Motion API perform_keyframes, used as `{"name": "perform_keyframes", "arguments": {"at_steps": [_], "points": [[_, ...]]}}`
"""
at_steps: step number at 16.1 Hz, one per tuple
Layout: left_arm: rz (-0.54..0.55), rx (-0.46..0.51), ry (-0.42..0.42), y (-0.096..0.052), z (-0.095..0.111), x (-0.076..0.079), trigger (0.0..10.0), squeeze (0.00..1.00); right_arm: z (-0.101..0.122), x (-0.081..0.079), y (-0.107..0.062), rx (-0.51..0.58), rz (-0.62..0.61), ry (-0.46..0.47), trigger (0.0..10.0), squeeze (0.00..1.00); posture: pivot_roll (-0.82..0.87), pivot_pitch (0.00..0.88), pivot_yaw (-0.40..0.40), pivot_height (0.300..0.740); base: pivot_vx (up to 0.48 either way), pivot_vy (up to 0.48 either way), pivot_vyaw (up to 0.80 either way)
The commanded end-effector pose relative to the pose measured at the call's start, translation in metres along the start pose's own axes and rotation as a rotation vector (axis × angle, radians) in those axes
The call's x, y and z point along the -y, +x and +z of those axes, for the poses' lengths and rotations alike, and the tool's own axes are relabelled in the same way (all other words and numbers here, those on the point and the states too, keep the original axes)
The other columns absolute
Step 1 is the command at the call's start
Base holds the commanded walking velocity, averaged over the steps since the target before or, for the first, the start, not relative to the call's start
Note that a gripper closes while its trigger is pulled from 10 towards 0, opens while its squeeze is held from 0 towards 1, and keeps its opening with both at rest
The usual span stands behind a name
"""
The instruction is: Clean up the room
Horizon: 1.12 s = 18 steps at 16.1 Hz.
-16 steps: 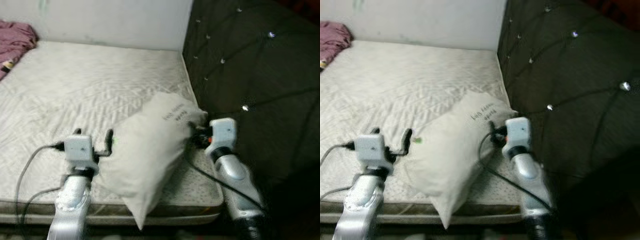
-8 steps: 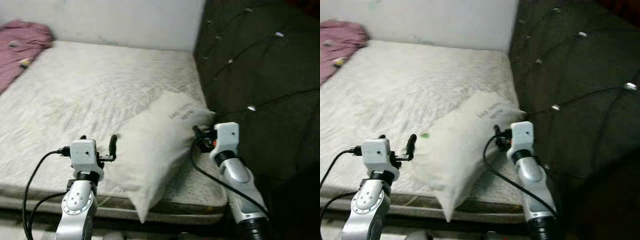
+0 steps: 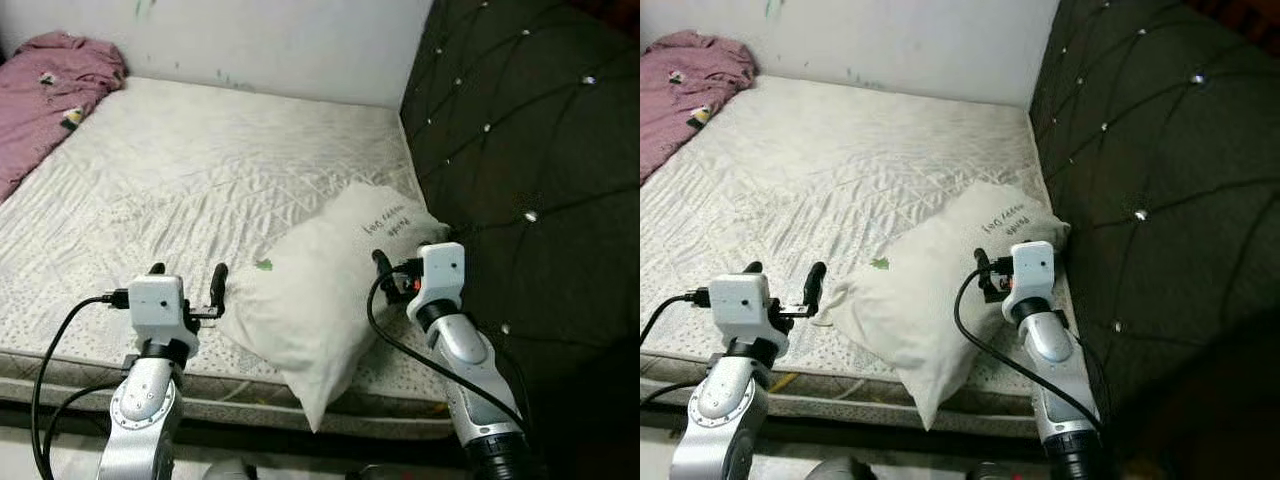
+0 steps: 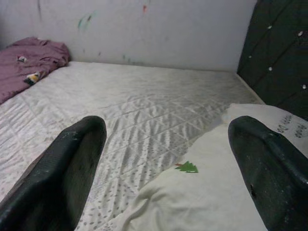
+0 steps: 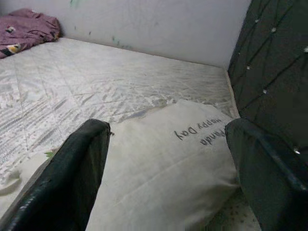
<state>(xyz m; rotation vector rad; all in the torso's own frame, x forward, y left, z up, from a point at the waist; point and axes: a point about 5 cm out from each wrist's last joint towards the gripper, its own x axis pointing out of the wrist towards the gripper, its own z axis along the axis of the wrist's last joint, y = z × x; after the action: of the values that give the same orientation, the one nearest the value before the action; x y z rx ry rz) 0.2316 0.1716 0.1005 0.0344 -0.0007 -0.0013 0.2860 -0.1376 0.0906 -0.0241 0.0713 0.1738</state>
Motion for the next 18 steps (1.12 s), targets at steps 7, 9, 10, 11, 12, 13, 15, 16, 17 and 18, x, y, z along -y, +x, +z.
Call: {"name": "perform_keyframes", "arguments": {"at_steps": [7,9,10,11,12,13,15,16,17,18], "points": [[0.026,0.0,-0.007,0.0022,0.0024,-0.003,10.0,0.0,0.0027,0.0046,0.0018,0.002,-0.01,0.003,10.0,0.0,0.02,0.063,-0.061,0.74,0.0,0.0,0.0],[0.043,-0.006,-0.002,0.0017,0.0015,-0.0035,10.0,0.0,0.0028,0.0049,0.0015,0.002,-0.009,0.003,10.0,0.0,0.02,0.066,-0.063,0.74,0.0,0.0,0.0],[0.046,-0.008,-0.001,0.0017,0.0013,-0.0035,10.0,0.0,0.0027,0.005,0.0014,0.002,-0.008,0.003,10.0,0.0,0.02,0.066,-0.064,0.74,0.0,0.0,0.0],[0.046,-0.009,0.0,0.0016,0.0012,-0.0033,10.0,0.0,0.0027,0.0051,0.0014,0.001,-0.006,0.002,10.0,0.0,0.02,0.066,-0.065,0.74,0.0,0.0,0.0],[0.045,-0.009,-0.001,0.0015,0.0012,-0.0033,10.0,0.0,0.0027,0.005,0.0014,0.001,-0.006,0.002,10.0,0.0,0.02,0.066,-0.066,0.74,0.0,0.0,0.0],[0.045,-0.01,-0.007,0.001,0.0012,-0.0032,10.0,0.0,0.0025,0.0048,0.0014,-0.001,-0.003,0.001,10.0,0.0,0.02,0.067,-0.067,0.74,0.0,0.0,0.0],[0.045,-0.008,-0.011,0.0005,0.0011,-0.0028,10.0,0.0,0.0025,0.0046,0.0012,-0.001,-0.001,0.002,10.0,0.0,0.02,0.068,-0.066,0.74,0.0,0.0,0.0],[0.045,-0.007,-0.011,0.0004,0.0011,-0.0027,10.0,0.0,0.0026,0.0045,0.0011,-0.001,0.0,0.002,10.0,0.0,0.02,0.068,-0.067,0.74,0.0,0.0,0.0],[0.045,-0.007,-0.01,0.0003,0.0012,-0.0025,10.0,0.0,0.0026,0.0042,0.0011,0.0,0.003,0.002,10.0,0.0,0.03,0.067,-0.07,0.74,0.0,0.0,0.0],[0.045,-0.008,-0.01,0.0003,0.001,-0.0025,10.0,0.0,0.0027,0.0037,0.0013,0.0,0.007,0.002,10.0,0.0,0.03,0.067,-0.07,0.74,0.0,0.0,0.0]]}}
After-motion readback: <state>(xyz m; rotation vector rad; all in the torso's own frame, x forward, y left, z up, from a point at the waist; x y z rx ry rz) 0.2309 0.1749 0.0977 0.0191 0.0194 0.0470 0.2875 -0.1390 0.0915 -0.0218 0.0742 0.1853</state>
